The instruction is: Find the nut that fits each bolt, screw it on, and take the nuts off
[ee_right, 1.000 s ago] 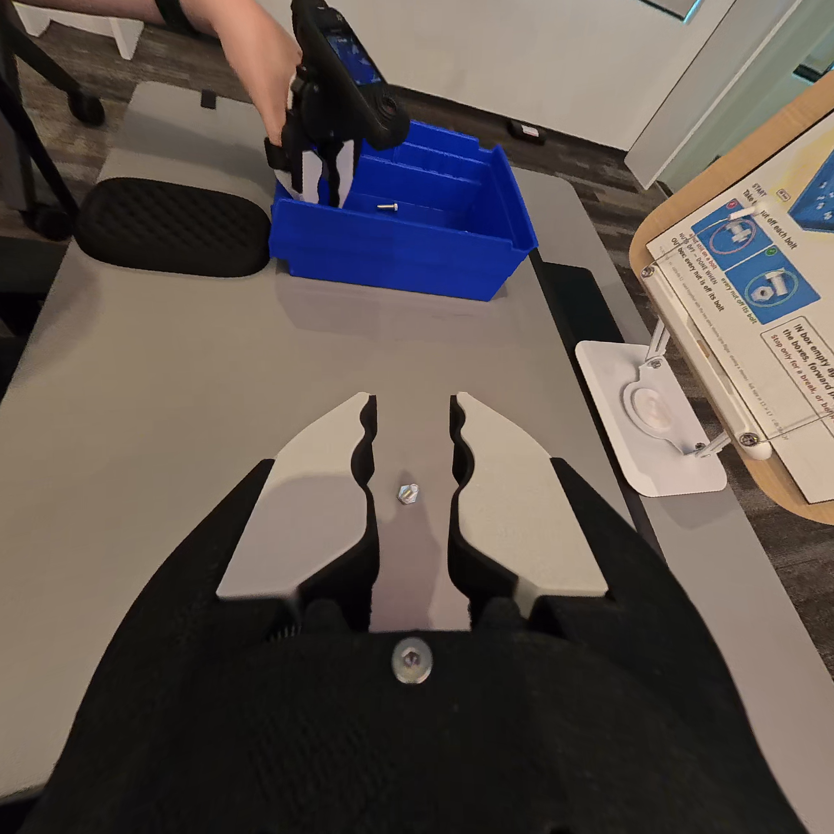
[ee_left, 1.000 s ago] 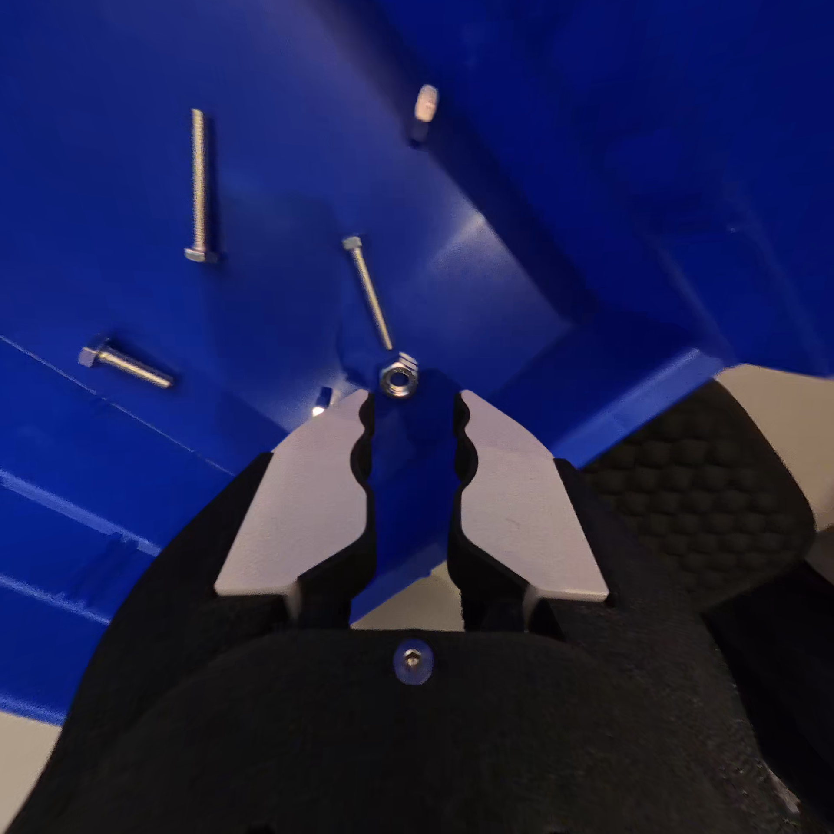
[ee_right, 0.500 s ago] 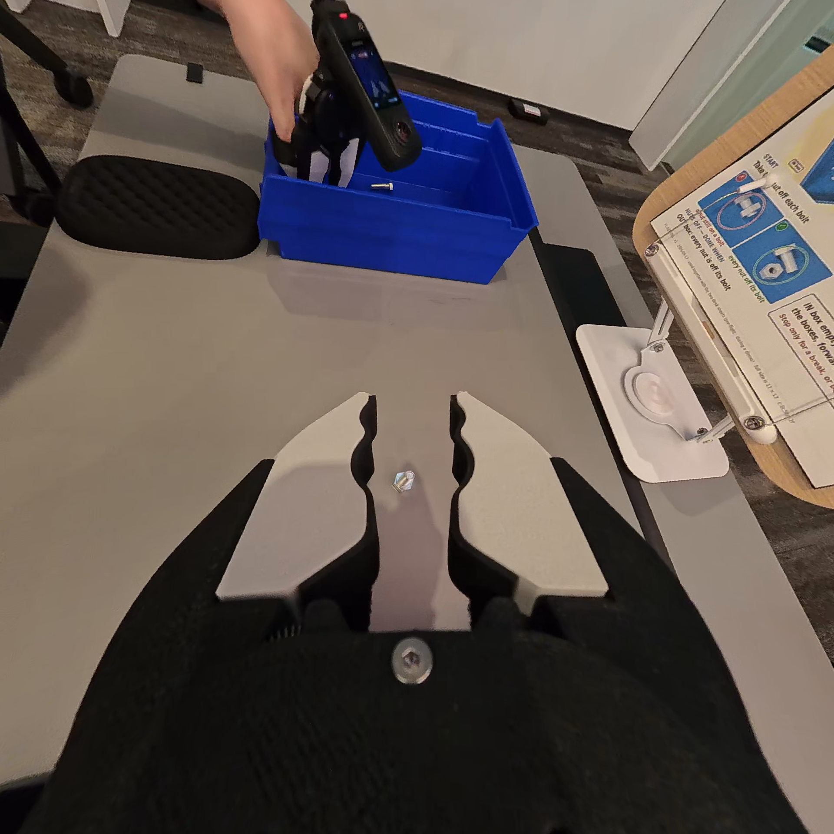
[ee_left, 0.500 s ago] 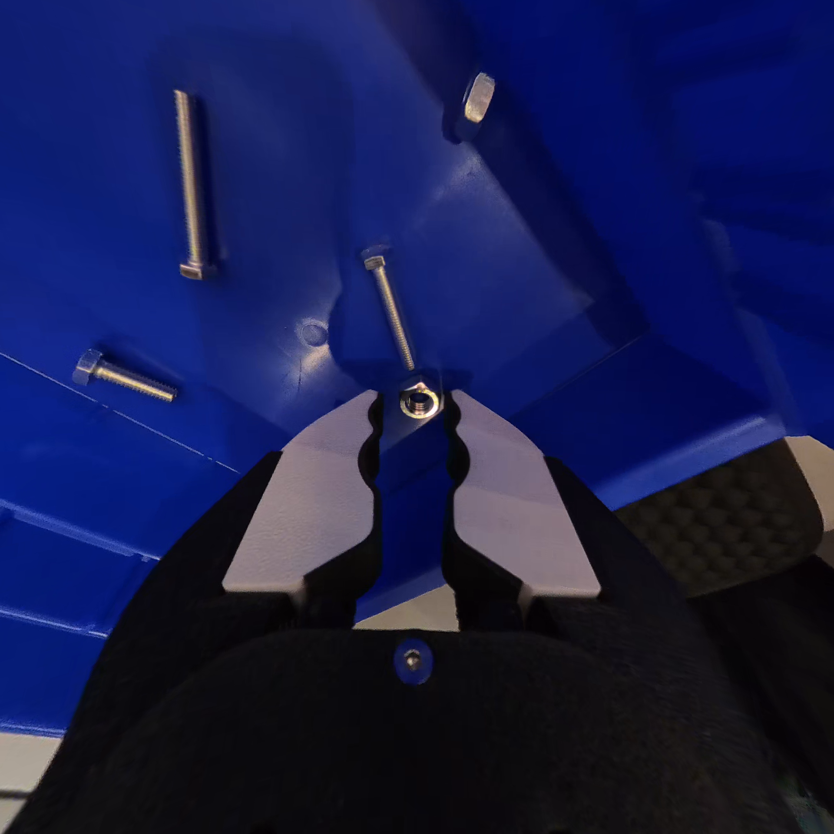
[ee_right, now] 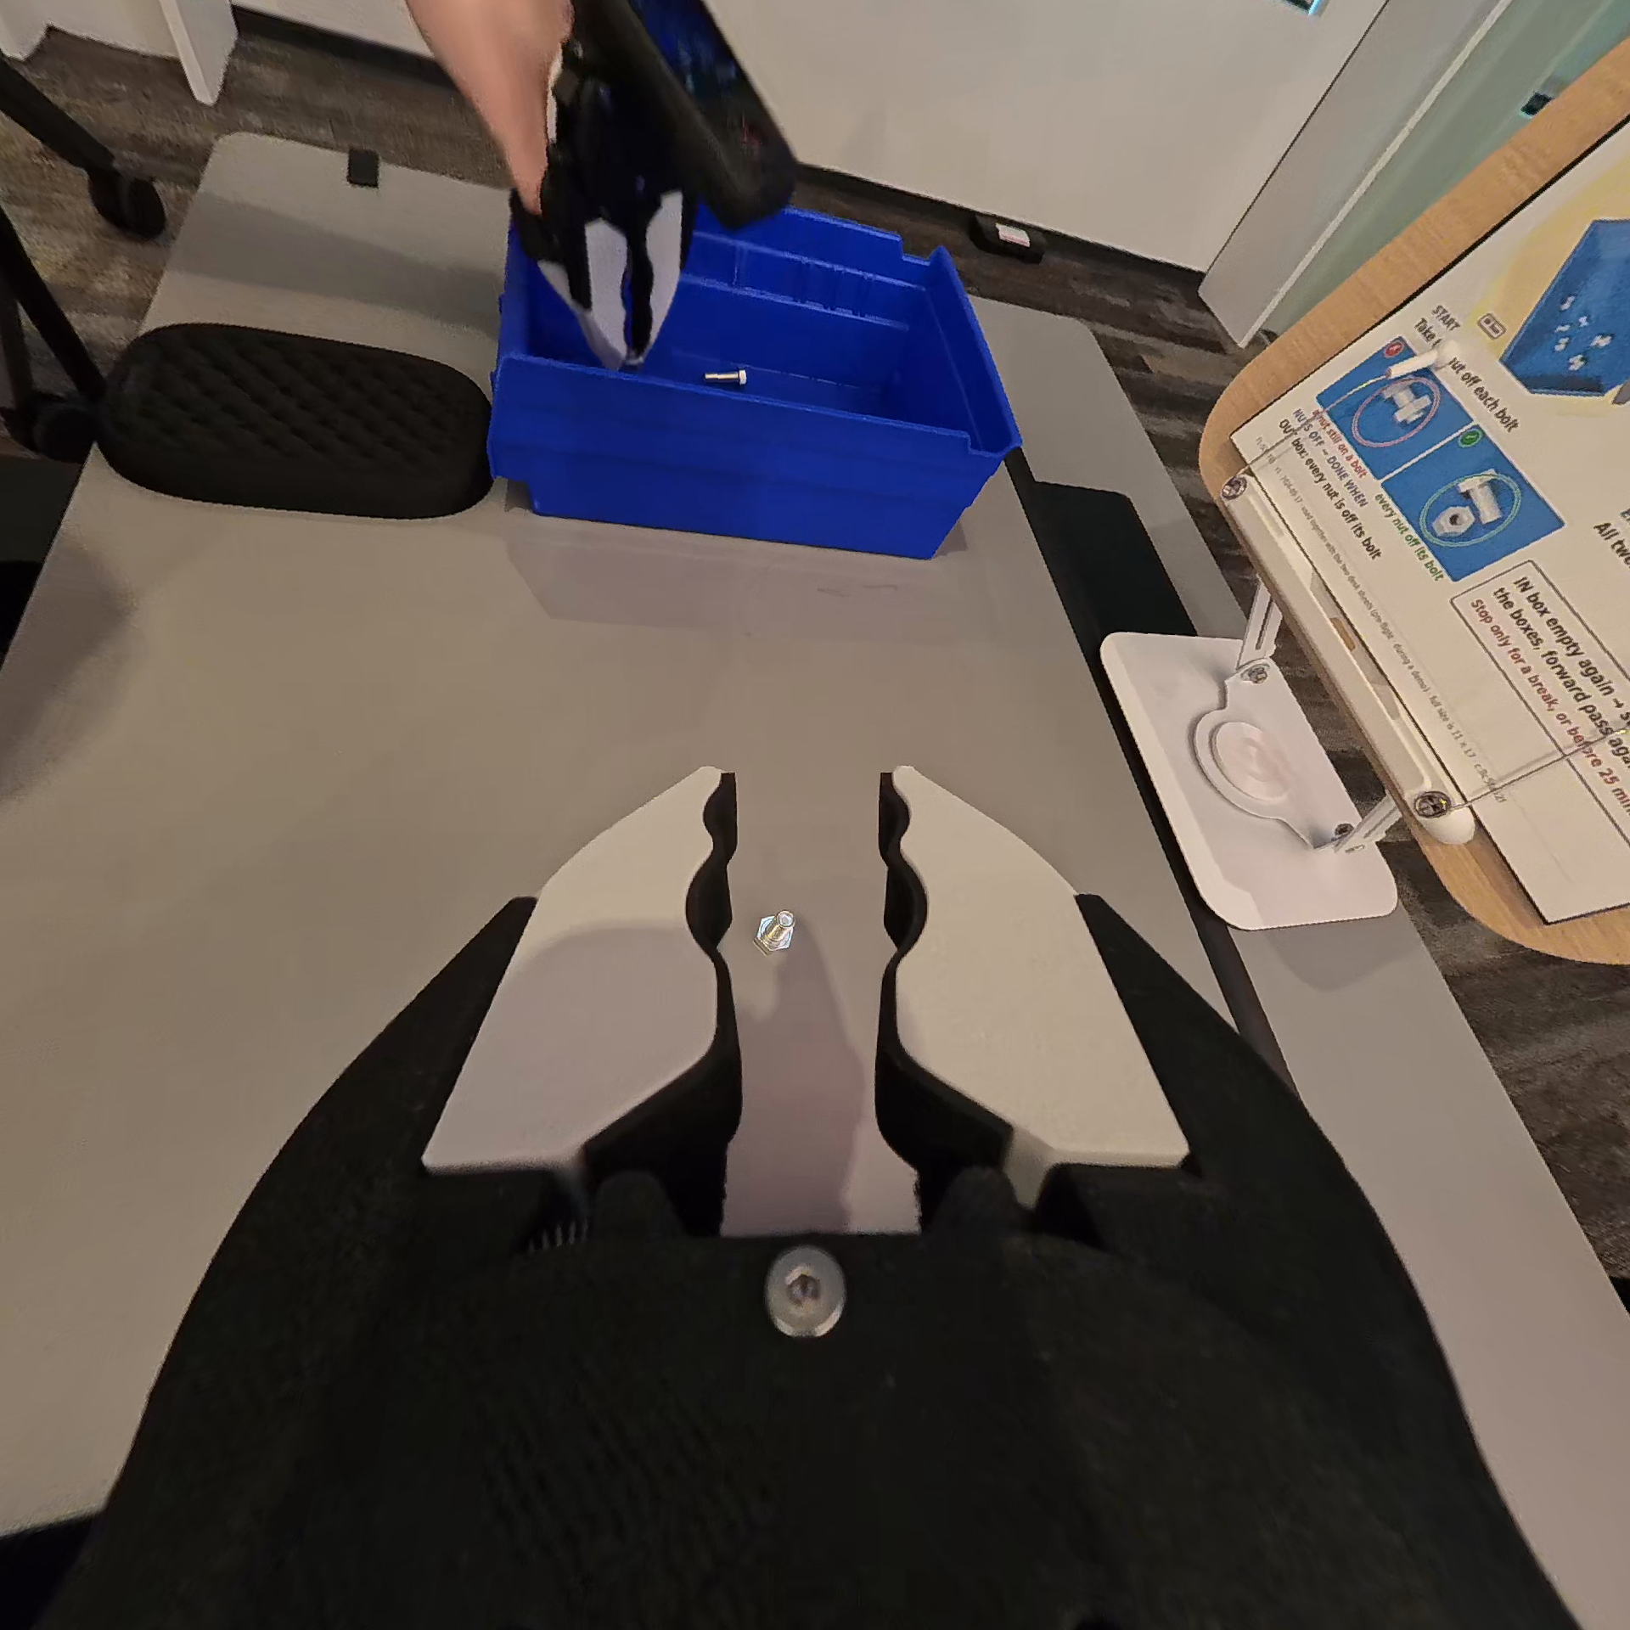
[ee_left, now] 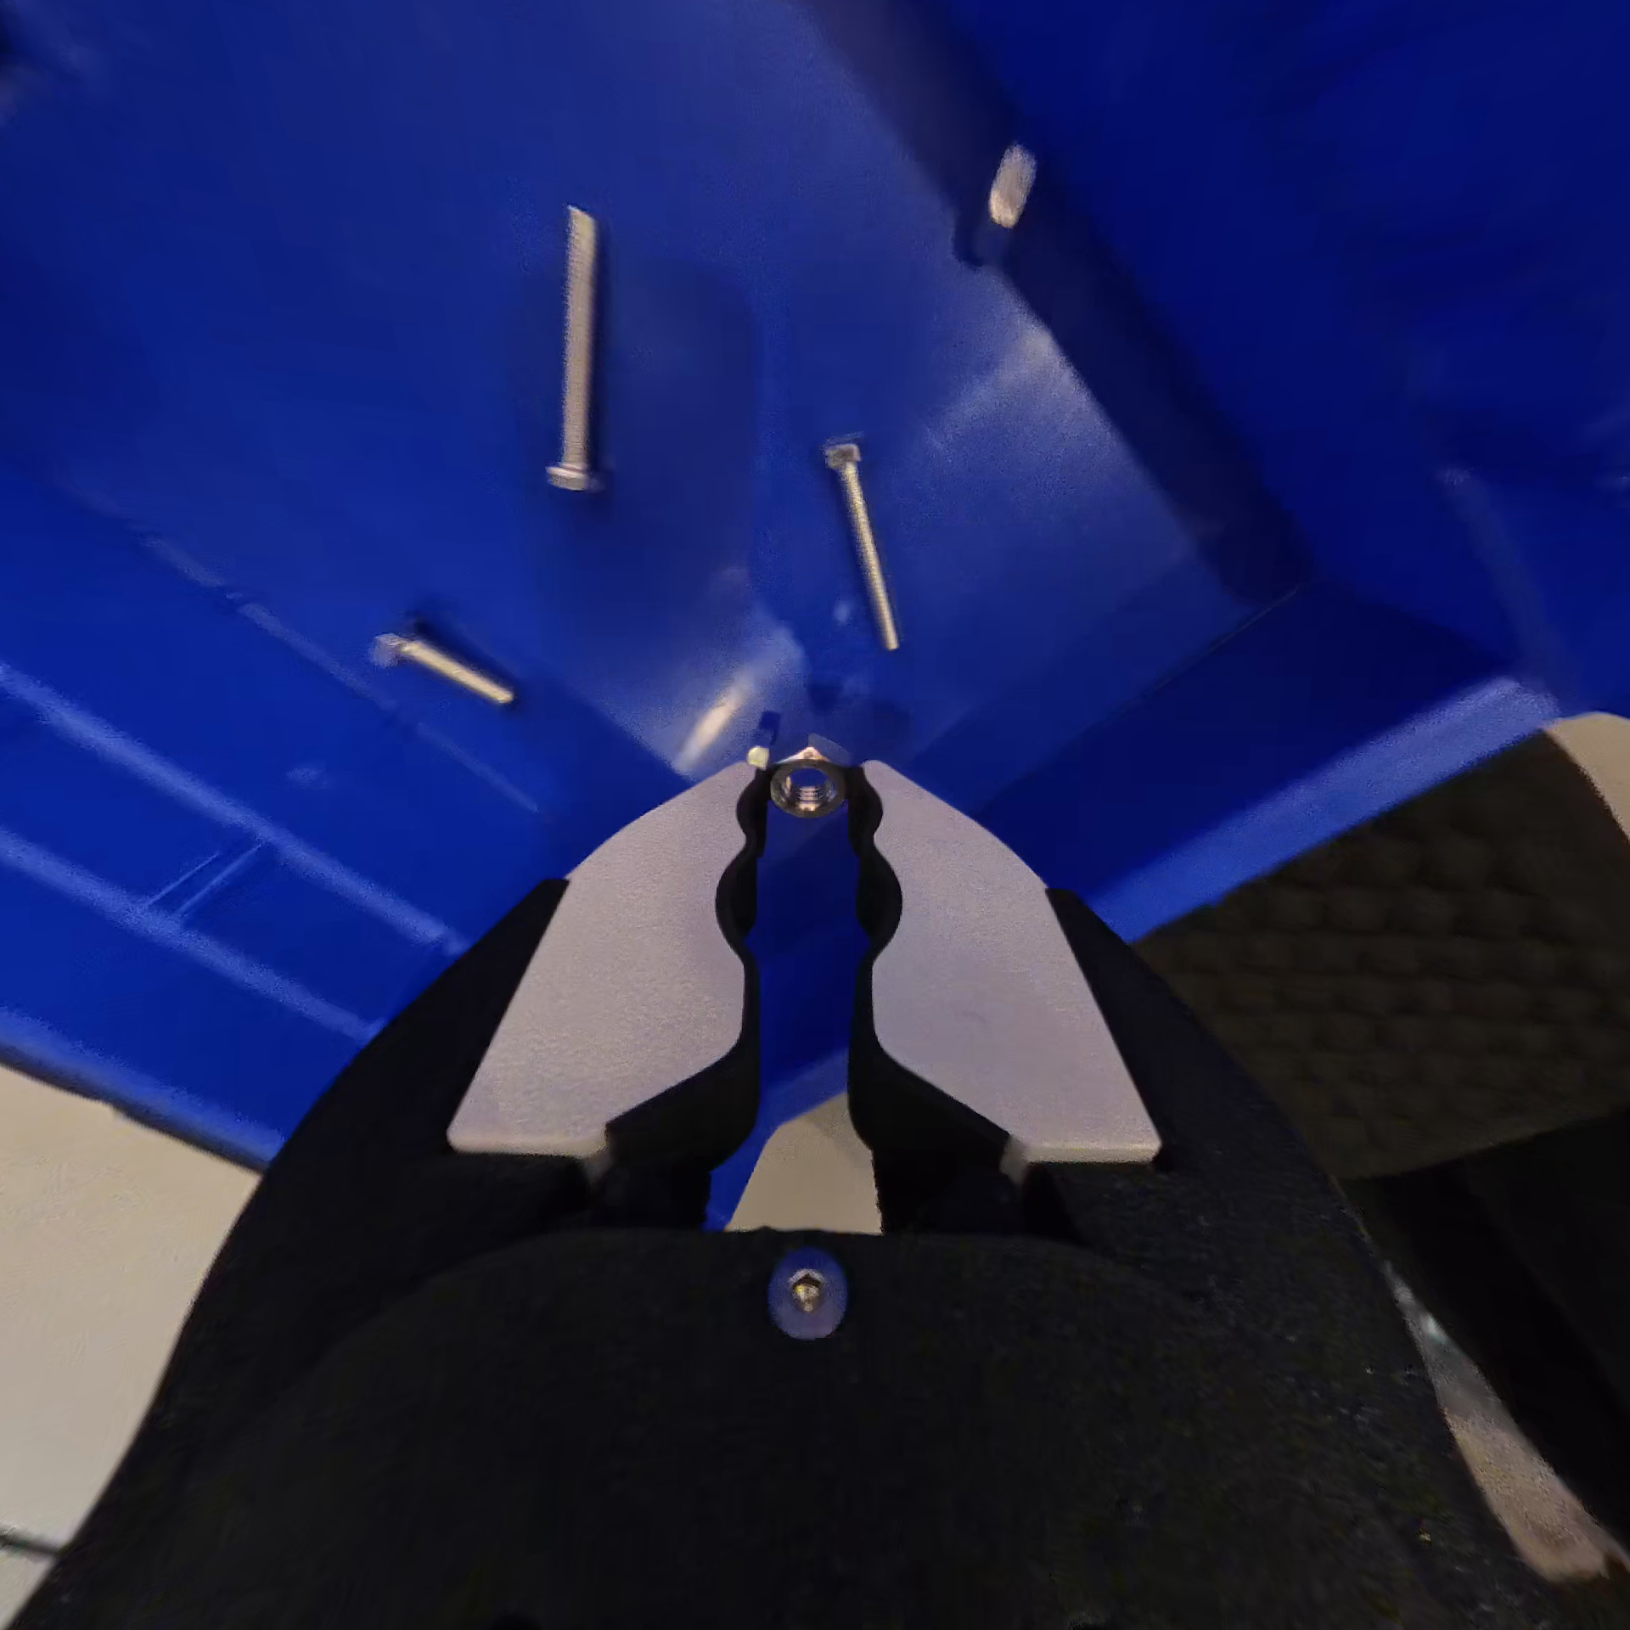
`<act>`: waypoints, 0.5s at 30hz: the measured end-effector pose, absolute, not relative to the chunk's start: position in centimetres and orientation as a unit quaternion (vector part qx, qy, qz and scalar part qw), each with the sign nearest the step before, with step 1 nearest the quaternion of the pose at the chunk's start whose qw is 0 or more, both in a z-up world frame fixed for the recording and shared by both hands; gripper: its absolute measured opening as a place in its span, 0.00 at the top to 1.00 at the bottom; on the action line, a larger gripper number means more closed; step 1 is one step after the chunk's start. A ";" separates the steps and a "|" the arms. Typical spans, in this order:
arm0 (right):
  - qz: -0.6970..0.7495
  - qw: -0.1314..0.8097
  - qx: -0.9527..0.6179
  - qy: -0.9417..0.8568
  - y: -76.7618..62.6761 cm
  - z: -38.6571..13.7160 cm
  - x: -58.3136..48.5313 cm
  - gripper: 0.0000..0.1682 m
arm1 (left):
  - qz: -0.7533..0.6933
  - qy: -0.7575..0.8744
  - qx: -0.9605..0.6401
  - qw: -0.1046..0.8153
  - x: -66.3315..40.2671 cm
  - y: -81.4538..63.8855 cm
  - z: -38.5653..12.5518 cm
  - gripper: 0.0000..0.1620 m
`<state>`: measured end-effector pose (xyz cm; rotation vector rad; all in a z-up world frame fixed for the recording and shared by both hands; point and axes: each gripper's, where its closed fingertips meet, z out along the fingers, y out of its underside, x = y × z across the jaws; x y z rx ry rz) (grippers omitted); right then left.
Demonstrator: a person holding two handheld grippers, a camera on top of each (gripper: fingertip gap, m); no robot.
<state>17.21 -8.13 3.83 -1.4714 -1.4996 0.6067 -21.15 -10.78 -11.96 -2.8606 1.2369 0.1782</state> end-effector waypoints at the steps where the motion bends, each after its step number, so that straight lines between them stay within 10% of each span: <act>1: 0.249 0.461 -0.598 -0.606 -8.0 3.9 17.3 0.81 | 0.050 0.391 -0.918 0.034 -20.9 -10.4 -10.4 0.89; 7: 0.260 0.466 -0.605 -0.591 -7.2 4.0 17.8 0.81 | -0.034 0.449 -0.877 0.166 -10.6 -9.0 0.4 0.89; 15: 0.280 0.485 -0.575 -0.597 -8.2 4.7 18.5 0.81 | -0.170 0.530 -0.778 0.292 7.3 -9.5 -0.9 0.89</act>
